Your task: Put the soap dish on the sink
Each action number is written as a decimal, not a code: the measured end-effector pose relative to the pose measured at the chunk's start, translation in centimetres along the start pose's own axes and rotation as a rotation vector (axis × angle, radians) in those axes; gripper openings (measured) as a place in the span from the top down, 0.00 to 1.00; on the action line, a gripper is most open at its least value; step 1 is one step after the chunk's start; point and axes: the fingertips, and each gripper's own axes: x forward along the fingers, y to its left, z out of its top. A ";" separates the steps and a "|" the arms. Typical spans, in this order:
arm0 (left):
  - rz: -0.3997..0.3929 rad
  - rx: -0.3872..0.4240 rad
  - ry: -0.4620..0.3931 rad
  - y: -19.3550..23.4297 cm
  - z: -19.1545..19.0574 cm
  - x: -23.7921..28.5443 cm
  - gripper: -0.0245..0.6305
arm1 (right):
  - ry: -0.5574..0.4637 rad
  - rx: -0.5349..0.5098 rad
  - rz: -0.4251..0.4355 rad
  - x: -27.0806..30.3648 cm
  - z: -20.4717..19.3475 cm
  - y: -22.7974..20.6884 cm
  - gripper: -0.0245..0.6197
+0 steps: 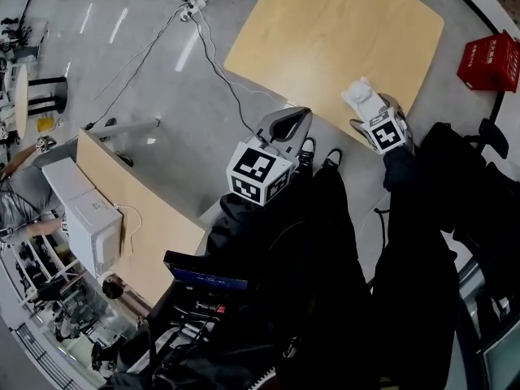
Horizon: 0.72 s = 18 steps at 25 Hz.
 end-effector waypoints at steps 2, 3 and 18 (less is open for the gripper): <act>-0.001 -0.004 0.006 0.0 -0.5 0.1 0.96 | 0.058 -0.022 0.015 1.1 -0.5 -0.3 0.18; -0.001 -0.007 0.009 0.1 -0.7 0.1 0.96 | 0.088 -0.037 0.023 1.6 -0.7 -0.5 0.18; 0.020 -0.047 0.021 1.7 -2.3 -0.8 0.96 | 0.441 -0.248 0.058 4.9 -3.2 -1.3 0.18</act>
